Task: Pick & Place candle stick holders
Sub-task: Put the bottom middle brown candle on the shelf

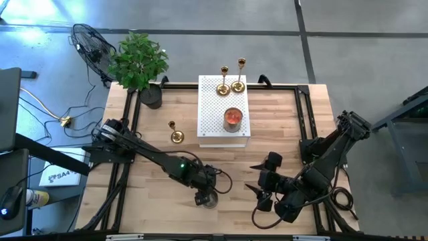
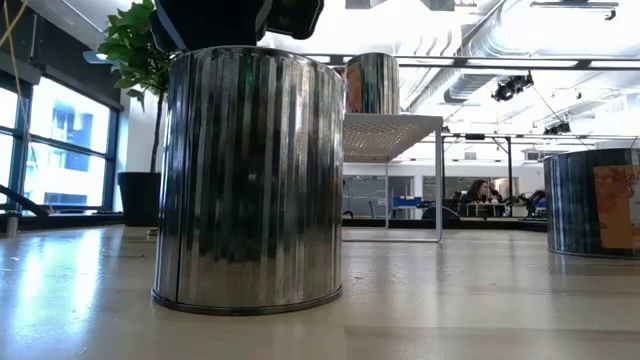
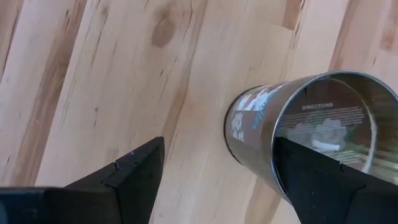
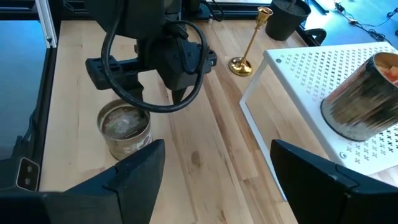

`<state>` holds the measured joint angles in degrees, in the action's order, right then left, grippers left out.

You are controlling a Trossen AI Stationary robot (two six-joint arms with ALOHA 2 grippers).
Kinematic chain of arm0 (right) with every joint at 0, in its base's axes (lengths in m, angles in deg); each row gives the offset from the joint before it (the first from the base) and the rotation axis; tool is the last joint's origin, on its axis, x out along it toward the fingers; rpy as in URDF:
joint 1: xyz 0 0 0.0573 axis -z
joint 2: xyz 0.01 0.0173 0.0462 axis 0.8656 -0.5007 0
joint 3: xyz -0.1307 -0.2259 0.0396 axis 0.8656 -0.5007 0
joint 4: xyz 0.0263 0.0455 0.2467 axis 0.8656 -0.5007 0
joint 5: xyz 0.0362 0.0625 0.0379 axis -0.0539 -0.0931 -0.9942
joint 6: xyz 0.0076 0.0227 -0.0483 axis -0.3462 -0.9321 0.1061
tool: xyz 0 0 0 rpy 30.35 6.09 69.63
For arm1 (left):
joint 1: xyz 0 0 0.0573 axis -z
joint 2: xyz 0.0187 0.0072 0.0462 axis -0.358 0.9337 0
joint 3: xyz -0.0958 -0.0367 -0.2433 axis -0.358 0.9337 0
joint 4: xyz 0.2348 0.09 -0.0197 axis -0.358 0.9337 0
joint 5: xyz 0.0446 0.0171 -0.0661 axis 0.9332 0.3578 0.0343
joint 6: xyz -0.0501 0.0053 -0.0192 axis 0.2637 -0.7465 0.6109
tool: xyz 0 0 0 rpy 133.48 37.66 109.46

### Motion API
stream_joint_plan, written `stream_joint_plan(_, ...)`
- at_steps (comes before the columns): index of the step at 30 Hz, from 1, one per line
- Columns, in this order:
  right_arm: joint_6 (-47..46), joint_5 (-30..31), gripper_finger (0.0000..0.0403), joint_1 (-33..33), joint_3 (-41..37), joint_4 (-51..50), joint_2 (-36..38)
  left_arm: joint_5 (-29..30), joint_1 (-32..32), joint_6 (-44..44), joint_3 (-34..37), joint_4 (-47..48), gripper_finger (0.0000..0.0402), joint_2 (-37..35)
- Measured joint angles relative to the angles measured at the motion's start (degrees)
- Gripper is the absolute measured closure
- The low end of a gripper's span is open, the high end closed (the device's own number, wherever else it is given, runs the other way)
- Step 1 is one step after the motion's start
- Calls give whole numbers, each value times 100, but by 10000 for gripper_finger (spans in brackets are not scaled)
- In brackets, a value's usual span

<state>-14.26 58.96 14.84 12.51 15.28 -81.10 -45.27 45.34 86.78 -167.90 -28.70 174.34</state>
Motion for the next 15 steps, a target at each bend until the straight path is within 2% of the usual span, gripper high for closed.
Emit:
stream_joint_plan(4, 2, 0, 116, 1, 0, 10, 0, 2, 0, 0, 0, 0, 113, 0)
stream_joint_plan(7, -2, -2, 116, -2, 0, 11, 0, 2, 0, 2, 0, 23, 132, 0)
stream_joint_plan(11, -8, -4, 116, 1, 0, 15, 0, 21, -39, 0, -1, 133, 181, 0)
stream_joint_plan(15, -9, -4, 116, -2, 0, 15, 0, 52, -80, -4, -2, 166, 251, 0)
